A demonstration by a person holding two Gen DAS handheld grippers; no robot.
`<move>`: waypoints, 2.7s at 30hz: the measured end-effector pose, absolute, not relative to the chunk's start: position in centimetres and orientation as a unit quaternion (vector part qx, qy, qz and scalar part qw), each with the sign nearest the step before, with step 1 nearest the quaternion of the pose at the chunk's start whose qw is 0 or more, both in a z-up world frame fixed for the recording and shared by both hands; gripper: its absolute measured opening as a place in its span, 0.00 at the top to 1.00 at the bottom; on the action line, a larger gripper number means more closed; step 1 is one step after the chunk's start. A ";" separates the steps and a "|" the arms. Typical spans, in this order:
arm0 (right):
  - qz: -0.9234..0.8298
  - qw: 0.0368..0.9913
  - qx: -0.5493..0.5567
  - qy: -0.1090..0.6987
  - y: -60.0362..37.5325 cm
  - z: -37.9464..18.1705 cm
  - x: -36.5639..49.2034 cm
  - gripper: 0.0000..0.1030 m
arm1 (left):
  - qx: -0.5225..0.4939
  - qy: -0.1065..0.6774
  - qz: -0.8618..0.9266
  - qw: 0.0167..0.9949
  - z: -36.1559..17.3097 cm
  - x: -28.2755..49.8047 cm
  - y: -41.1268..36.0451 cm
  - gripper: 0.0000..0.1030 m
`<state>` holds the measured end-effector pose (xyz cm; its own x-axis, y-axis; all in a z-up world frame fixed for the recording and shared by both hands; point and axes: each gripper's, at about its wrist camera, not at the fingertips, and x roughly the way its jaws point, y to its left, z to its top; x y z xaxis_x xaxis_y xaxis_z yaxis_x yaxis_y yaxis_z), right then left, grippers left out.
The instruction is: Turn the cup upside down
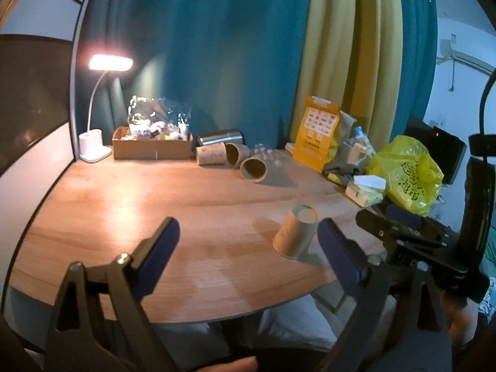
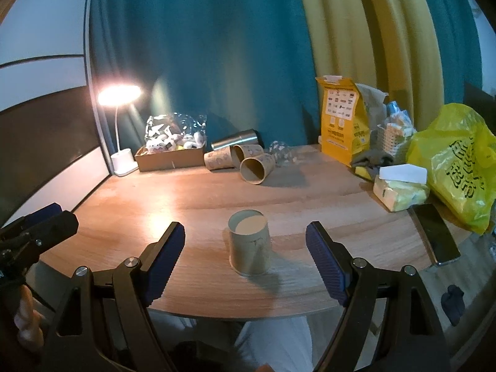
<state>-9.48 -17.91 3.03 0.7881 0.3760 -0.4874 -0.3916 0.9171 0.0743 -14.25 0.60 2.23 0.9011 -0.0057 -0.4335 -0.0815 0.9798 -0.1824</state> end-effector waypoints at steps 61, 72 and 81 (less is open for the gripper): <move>0.213 0.940 -0.018 0.266 -17.2 2.5 -9.5 0.19 | -0.106 0.246 0.044 0.963 1.7 -14.4 1.1 0.10; 0.219 0.939 -0.022 0.264 -17.5 2.6 -9.5 0.19 | -0.101 0.240 0.046 0.964 1.9 -14.6 0.9 0.10; 0.221 0.938 -0.024 0.266 -17.4 2.5 -9.3 0.19 | -0.102 0.241 0.044 0.964 1.7 -14.5 0.9 0.10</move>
